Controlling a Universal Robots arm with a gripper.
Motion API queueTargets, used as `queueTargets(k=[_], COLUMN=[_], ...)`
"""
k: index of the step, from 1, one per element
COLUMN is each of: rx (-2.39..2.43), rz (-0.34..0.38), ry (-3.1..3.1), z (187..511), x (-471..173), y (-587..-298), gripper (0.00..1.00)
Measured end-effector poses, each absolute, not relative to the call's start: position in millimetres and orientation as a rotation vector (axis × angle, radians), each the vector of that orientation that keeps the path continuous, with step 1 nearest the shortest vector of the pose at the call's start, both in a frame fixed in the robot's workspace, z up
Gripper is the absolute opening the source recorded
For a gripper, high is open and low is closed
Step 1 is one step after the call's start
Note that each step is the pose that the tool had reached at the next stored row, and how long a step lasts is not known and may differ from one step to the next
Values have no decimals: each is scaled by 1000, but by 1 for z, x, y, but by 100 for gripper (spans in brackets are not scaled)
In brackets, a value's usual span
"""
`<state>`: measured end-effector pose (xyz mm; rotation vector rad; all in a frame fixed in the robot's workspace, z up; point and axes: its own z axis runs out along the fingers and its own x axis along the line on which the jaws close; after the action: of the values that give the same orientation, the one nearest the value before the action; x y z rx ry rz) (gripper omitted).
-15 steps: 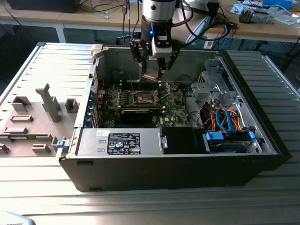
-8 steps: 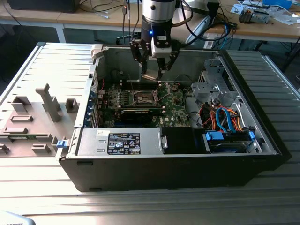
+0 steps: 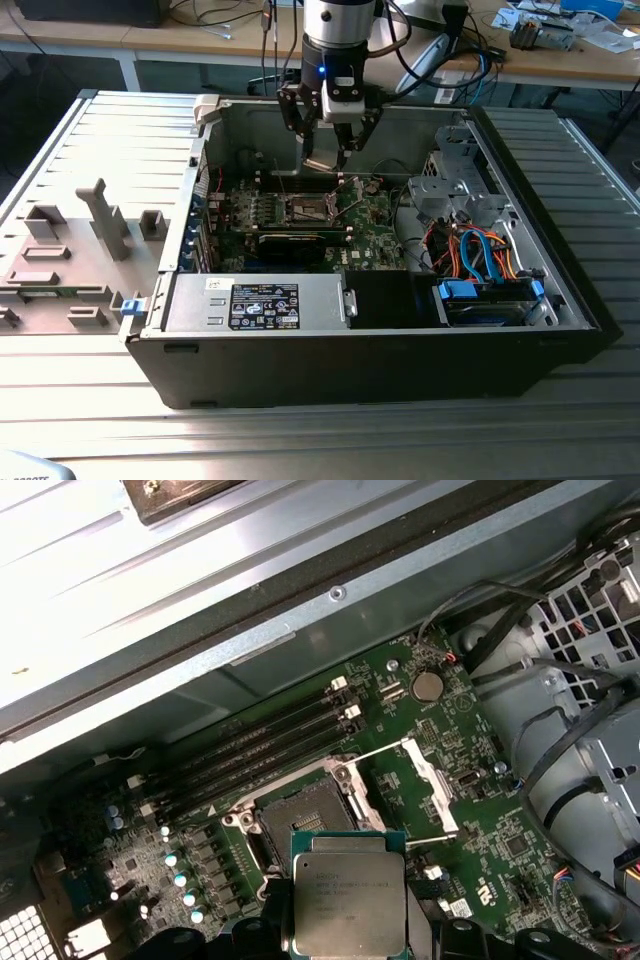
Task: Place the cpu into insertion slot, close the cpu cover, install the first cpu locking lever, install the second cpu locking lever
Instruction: 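Place the cpu into insertion slot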
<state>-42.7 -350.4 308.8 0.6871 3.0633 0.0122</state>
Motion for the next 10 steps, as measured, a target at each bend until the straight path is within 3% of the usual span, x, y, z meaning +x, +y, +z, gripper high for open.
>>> queueTargets(k=[10], rx=[720], rz=[5], ry=[3055], z=[308], x=[-43], y=[-350], gripper=[55])
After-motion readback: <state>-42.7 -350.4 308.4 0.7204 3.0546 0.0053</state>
